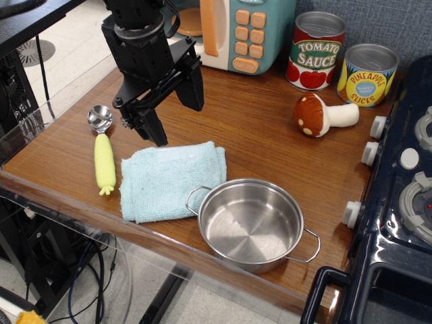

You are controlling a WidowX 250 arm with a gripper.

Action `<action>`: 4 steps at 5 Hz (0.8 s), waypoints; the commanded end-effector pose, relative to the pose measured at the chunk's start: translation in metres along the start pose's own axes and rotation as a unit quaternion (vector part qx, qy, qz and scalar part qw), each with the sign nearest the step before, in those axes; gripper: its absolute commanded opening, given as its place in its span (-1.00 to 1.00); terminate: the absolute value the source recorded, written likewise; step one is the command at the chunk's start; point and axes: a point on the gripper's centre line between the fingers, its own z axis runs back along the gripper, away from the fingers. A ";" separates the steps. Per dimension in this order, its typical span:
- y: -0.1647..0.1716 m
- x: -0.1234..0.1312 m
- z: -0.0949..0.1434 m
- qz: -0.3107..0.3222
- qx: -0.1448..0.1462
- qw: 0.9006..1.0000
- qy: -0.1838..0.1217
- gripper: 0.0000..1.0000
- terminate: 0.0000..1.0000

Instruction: Grab the red and white object on the top right. Move it away and to the left and place beside the spoon with yellow spoon.

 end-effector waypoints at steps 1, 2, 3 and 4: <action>0.000 0.000 0.000 0.000 0.000 1.000 0.000 1.00 -1.00; -0.023 -0.015 -0.008 -0.013 0.002 1.000 0.010 1.00 -1.00; -0.044 -0.031 -0.016 -0.025 -0.002 1.000 0.019 1.00 -1.00; -0.066 -0.048 -0.020 -0.047 -0.018 0.998 0.038 1.00 -1.00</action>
